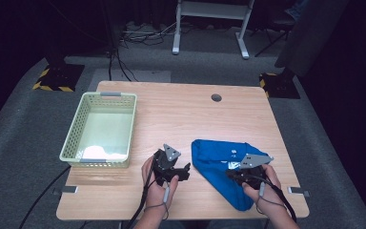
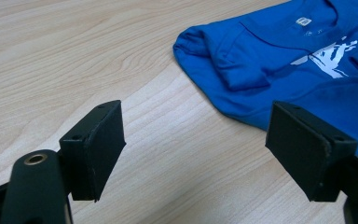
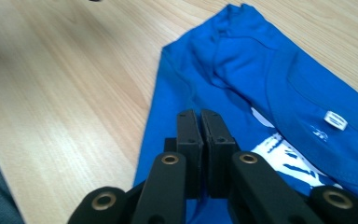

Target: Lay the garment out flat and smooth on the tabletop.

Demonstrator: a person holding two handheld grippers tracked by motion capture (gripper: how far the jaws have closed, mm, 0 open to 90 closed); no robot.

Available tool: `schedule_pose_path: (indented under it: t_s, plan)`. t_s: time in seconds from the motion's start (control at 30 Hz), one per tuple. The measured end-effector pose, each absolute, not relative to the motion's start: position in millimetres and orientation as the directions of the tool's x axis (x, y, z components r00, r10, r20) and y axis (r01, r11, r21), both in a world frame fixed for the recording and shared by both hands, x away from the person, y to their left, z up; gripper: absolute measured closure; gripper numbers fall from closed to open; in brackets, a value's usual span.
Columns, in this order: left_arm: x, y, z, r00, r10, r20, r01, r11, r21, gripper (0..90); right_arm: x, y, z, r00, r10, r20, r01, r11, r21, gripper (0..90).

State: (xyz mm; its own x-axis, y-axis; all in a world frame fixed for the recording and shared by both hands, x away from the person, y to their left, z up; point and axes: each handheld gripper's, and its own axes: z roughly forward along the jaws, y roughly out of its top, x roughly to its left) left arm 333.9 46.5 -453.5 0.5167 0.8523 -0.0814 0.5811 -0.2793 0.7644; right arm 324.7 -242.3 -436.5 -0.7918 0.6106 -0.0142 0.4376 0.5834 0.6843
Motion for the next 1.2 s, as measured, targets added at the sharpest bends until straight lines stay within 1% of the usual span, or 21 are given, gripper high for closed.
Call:
schedule_pose_path:
  t_s: [0.57, 0.97, 1.0, 1.03, 1.07, 1.13, 1.17, 1.2]
  plan:
    - [335, 40, -451, 0.534, 0.841, -0.089, 0.574, -0.283, 0.768, 19.2, 303, -226, -427, -0.83, 0.557, -0.022, 0.391, 0.61, 0.689, 87.1]
    - [335, 38, -452, 0.537, 0.839, -0.089, 0.577, -0.288, 0.764, 19.1, 292, -208, -433, -0.867, 0.498, -0.005, 0.367, 0.646, 0.669, 87.0]
    - [335, 37, -452, 0.539, 0.837, -0.089, 0.575, -0.289, 0.766, 19.1, 291, -207, -434, -0.873, 0.488, 0.001, 0.364, 0.649, 0.668, 86.1]
    - [335, 37, -452, 0.54, 0.837, -0.089, 0.575, -0.29, 0.765, 19.1, 290, -205, -435, -0.879, 0.476, 0.013, 0.362, 0.649, 0.669, 81.7]
    - [334, 37, -452, 0.541, 0.836, -0.088, 0.575, -0.291, 0.765, 19.1, 289, -203, -436, -0.888, 0.459, 0.034, 0.362, 0.652, 0.667, 73.2]
    - [335, 37, -452, 0.541, 0.836, -0.09, 0.576, -0.291, 0.764, 19.1, 288, -201, -438, -0.898, 0.431, 0.088, 0.373, 0.642, 0.67, 62.4]
    - [335, 37, -452, 0.541, 0.836, -0.09, 0.576, -0.29, 0.764, 19.1, 288, -202, -438, -0.894, 0.439, 0.089, 0.376, 0.629, 0.68, 59.6]
    - [334, 37, -452, 0.54, 0.837, -0.09, 0.576, -0.289, 0.765, 19.1, 289, -205, -438, -0.89, 0.448, 0.081, 0.377, 0.626, 0.683, 58.8]
